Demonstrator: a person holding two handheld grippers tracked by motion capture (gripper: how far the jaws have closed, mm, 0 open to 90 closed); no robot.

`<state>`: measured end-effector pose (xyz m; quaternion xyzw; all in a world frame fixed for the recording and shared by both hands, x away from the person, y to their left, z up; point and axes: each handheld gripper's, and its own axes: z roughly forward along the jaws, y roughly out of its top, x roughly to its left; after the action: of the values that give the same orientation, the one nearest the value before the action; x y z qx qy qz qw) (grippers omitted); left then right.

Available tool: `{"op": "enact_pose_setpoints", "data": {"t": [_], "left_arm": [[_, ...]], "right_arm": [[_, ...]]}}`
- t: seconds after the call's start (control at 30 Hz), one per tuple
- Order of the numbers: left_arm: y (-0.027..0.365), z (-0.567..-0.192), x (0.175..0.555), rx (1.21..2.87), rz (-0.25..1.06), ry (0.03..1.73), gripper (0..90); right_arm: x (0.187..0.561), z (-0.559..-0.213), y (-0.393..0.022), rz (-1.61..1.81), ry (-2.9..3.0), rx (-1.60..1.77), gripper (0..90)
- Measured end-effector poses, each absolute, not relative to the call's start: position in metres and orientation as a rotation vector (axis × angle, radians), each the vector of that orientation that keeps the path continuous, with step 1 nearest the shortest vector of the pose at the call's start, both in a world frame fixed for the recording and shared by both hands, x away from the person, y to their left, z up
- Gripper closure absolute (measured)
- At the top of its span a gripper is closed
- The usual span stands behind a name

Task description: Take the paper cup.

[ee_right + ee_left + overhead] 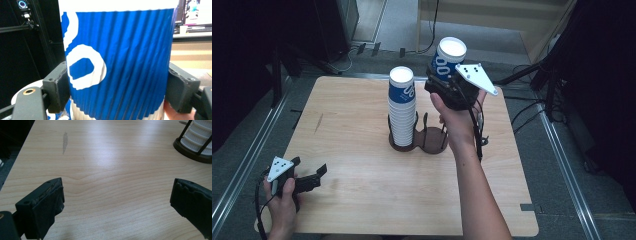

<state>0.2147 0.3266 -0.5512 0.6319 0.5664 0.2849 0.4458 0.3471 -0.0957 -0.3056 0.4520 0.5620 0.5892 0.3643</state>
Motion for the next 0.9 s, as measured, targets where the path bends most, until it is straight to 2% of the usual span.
{"op": "enact_pose_setpoints", "data": {"t": [0.9], "left_arm": [[0.324, -0.551, 0.214, 1.591, 0.735, 1.399, 0.1]], "right_arm": [[0.316, -0.346, -0.134, 1.464, 1.467, 1.182, 19.4]]}}
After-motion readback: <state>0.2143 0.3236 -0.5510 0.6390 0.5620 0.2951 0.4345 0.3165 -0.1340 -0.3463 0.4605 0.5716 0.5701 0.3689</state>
